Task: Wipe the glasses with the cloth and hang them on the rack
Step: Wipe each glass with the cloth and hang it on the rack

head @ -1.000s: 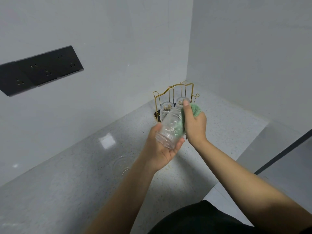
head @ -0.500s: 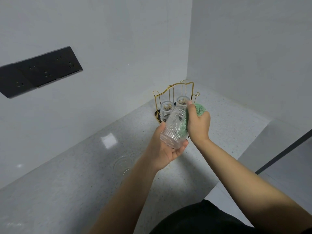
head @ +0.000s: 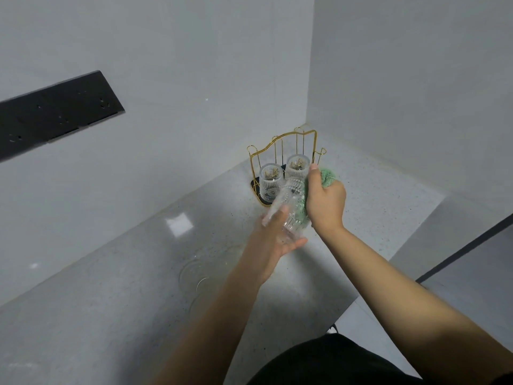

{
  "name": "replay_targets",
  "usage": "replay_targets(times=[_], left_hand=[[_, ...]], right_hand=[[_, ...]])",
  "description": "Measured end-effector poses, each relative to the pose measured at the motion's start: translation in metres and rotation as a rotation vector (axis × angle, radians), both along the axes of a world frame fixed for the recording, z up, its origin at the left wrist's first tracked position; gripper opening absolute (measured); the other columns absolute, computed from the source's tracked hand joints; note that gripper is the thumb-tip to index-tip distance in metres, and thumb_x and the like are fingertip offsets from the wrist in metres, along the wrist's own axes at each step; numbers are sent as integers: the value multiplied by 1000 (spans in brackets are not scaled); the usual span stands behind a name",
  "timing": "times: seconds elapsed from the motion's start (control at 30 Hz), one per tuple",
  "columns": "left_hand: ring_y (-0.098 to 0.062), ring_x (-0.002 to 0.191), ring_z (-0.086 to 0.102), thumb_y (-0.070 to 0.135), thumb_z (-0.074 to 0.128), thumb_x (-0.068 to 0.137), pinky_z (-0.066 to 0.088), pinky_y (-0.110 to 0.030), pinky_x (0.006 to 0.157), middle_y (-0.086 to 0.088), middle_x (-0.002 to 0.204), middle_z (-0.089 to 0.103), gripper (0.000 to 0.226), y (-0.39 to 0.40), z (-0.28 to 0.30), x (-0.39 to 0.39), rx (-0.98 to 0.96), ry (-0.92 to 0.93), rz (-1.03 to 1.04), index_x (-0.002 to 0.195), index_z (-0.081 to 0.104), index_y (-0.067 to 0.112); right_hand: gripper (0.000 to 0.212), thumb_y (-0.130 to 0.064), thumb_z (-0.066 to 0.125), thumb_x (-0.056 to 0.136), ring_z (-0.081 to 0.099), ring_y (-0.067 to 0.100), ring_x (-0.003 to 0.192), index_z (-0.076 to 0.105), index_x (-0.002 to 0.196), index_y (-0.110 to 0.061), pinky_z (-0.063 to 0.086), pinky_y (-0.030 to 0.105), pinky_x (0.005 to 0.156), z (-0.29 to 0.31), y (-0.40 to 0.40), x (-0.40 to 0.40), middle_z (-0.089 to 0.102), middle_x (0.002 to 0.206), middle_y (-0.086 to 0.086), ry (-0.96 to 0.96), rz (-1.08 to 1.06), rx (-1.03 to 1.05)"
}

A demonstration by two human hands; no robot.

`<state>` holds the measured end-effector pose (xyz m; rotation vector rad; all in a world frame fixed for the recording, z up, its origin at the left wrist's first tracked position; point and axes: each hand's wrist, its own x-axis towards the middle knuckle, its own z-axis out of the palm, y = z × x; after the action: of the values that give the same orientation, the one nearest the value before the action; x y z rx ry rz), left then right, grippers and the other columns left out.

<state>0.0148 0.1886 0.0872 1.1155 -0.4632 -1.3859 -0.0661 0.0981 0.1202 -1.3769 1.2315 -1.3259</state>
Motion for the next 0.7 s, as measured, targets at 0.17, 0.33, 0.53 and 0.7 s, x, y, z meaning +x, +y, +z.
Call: replay_targets(times=[0.17,0.33,0.53,0.7], left_hand=[[-26,98,69,37,68,86,62,-38,74,-11,120,65,46,-24,0,-3,90,123,72,123,55,12],[-27,84,73,47,55,92,61,-36,67,-18,106,71,48,-55,-3,-7,175,270,0,122,58,9],[-24,102,70,18,79,80,61,-40,76,-11,130,59,71,-105,-26,-27,166,-106,151,140,40,12],[-24,74,71,48,53,93,61,-30,62,-18,93,73,50,-142,-8,-31,315,296,61,115,62,4]], right_hand=[[52,-27,49,95,38,1,33,34,46,-22,25,13,36,-5,-19,-3,39,30,-15,14,28,24],[53,-24,49,95,34,3,32,32,45,-22,21,14,36,-16,-54,-13,31,32,-9,45,31,29],[53,-30,48,95,37,2,31,35,44,-21,24,15,36,-28,-104,-22,34,41,-7,117,5,105],[50,-23,49,96,31,1,35,33,48,-23,24,17,39,-33,-144,-34,32,42,-11,-7,100,60]])
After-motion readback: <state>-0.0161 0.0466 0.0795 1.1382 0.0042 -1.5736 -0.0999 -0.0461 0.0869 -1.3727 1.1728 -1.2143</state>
